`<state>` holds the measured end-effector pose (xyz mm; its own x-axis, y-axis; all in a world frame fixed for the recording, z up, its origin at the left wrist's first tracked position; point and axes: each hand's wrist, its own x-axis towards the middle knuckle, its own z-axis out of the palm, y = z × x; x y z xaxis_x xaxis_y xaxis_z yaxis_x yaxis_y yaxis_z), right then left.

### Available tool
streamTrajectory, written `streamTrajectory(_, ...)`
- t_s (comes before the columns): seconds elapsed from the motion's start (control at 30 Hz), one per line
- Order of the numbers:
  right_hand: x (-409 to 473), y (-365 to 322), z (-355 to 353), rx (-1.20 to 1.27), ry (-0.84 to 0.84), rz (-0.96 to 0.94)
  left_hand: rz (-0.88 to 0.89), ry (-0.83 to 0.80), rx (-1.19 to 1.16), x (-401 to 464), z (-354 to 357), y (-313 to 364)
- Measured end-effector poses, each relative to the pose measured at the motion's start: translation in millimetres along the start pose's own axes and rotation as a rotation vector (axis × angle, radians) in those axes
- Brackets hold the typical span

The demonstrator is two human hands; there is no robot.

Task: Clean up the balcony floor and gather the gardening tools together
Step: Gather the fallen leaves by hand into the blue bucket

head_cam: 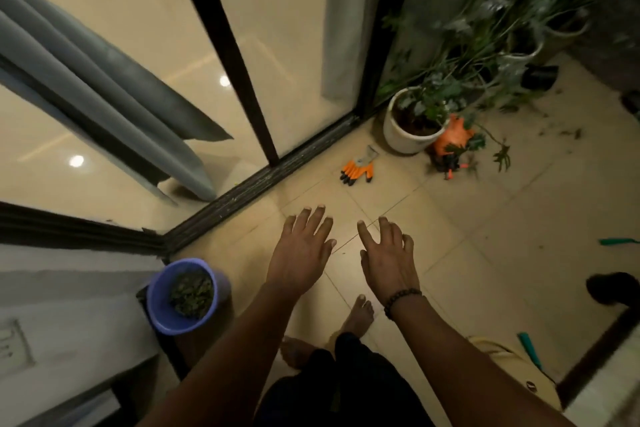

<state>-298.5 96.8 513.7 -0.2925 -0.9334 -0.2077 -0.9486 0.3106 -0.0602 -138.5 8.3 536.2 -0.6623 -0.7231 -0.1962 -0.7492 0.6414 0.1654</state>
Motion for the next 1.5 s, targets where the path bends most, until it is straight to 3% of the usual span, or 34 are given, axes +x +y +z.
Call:
streamTrajectory(0.33, 24.2, 63.7, -80.9, -0.029, 0.131, 0.155, 0.209, 0.175, 0.137, 99.5, -104.5, 54.0)
streamTrajectory(0.53, 35.9, 101.3, -109.8, -0.052, 0.227, 0.257, 0.281, 0.206, 0.129, 129.3, -127.4, 76.1)
streamTrajectory(0.67, 58.3, 130.3, -151.8, -0.08, 0.283, 0.369, 0.381, 0.217, 0.15, 169.5, -155.7, 85.5)
streamTrajectory(0.97, 93.3, 165.8, -237.9, -0.098, 0.469, 0.628, 0.537, 0.404, 0.142, 262.6, -250.6, 136.8)
streamTrajectory(1.3, 70.6, 203.3, -214.7, -0.097, 0.383, 0.79, 0.703, 0.28, 0.145, 280.8, -212.1, 178.4)
streamTrajectory(1.5, 57.2, 252.4, -190.8, -0.056, 0.305, 0.851, 0.798, 0.208, 0.185, 301.6, -175.1, 237.9)
